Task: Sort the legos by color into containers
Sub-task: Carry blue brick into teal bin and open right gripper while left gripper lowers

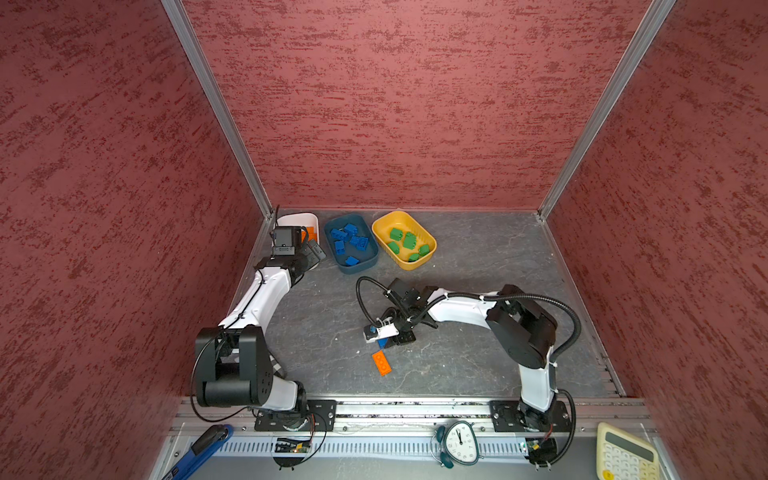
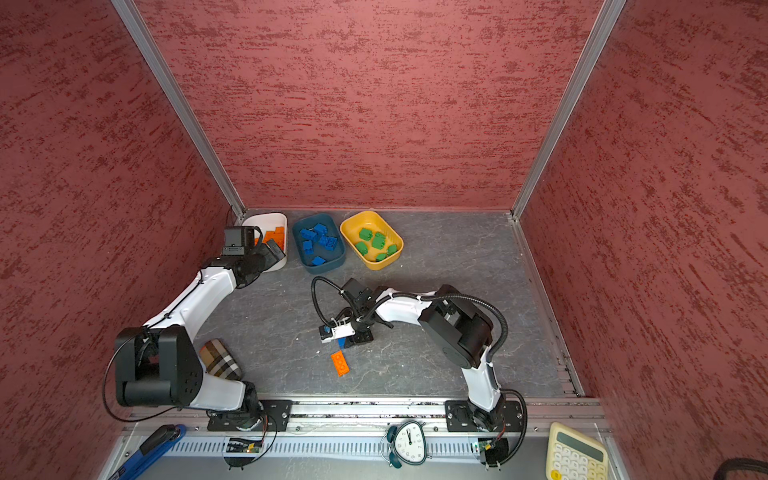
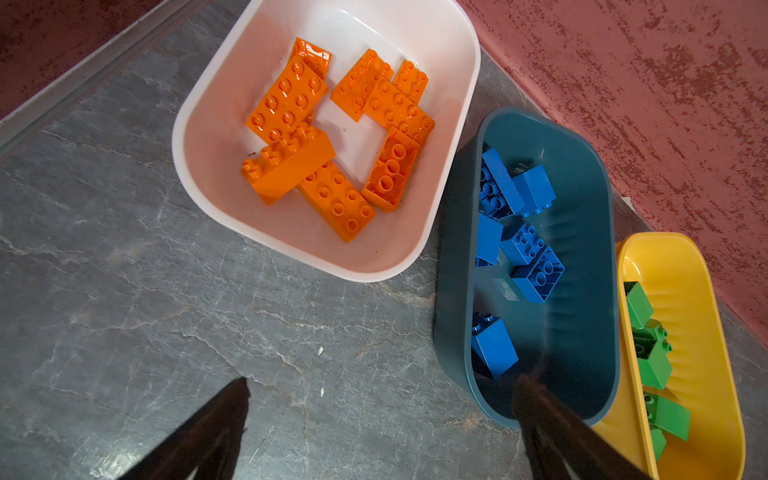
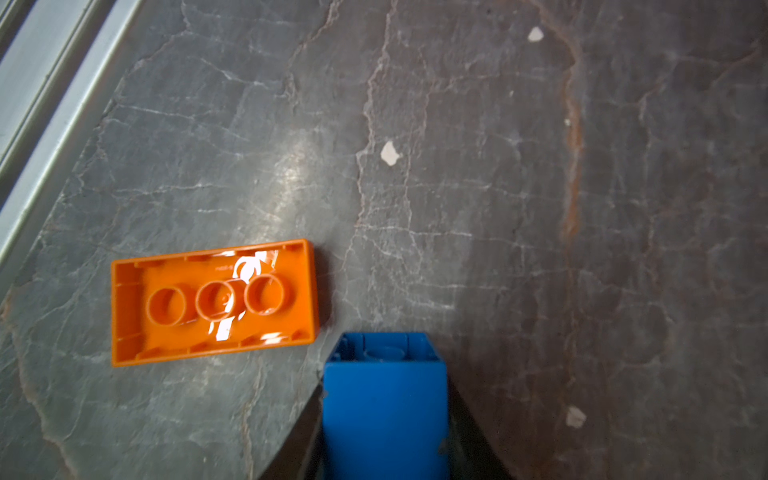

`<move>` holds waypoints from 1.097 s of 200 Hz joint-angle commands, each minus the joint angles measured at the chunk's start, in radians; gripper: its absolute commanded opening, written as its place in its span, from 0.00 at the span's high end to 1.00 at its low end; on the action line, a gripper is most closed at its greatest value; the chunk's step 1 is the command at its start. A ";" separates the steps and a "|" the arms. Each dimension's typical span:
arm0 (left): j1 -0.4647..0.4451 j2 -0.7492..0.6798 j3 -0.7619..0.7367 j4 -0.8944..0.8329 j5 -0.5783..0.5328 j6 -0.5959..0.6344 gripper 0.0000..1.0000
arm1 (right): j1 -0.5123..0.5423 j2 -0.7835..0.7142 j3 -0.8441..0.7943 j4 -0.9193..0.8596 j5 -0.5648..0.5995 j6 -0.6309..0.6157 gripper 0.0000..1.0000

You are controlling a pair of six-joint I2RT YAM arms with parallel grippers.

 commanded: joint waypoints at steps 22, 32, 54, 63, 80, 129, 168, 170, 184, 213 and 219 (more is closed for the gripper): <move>-0.018 -0.010 0.008 0.012 -0.029 0.023 0.01 | -0.055 -0.075 -0.009 0.191 -0.002 0.133 0.76; -0.018 -0.007 0.007 0.012 -0.027 0.023 0.01 | -0.074 -0.089 -0.023 0.259 -0.010 0.192 0.77; -0.020 -0.002 0.008 0.008 -0.026 0.021 0.00 | -0.112 -0.105 -0.036 0.407 -0.043 0.333 0.77; -0.020 -0.005 0.005 0.004 -0.026 0.020 0.01 | -0.125 -0.103 -0.035 0.467 -0.051 0.386 0.77; -0.039 -0.012 -0.001 -0.010 -0.024 0.013 0.01 | -0.140 -0.080 -0.016 0.569 -0.042 0.498 0.77; -0.182 -0.107 -0.103 -0.107 -0.107 -0.051 0.01 | -0.159 0.031 0.091 0.743 0.068 0.669 0.78; -0.187 -0.252 -0.228 -0.176 -0.104 -0.128 0.01 | -0.168 0.138 0.203 0.794 0.139 0.742 0.77; -0.187 -0.257 -0.232 -0.179 -0.103 -0.131 0.01 | -0.168 0.144 0.211 0.794 0.143 0.745 0.77; -0.186 -0.288 -0.252 -0.208 -0.111 -0.143 0.01 | -0.168 0.190 0.262 0.797 0.166 0.768 0.78; -0.193 -0.327 -0.279 -0.231 -0.119 -0.162 0.01 | -0.171 0.300 0.401 0.804 0.215 0.805 0.75; -0.195 -0.331 -0.284 -0.230 -0.121 -0.166 0.01 | -0.170 0.323 0.431 0.807 0.220 0.812 0.73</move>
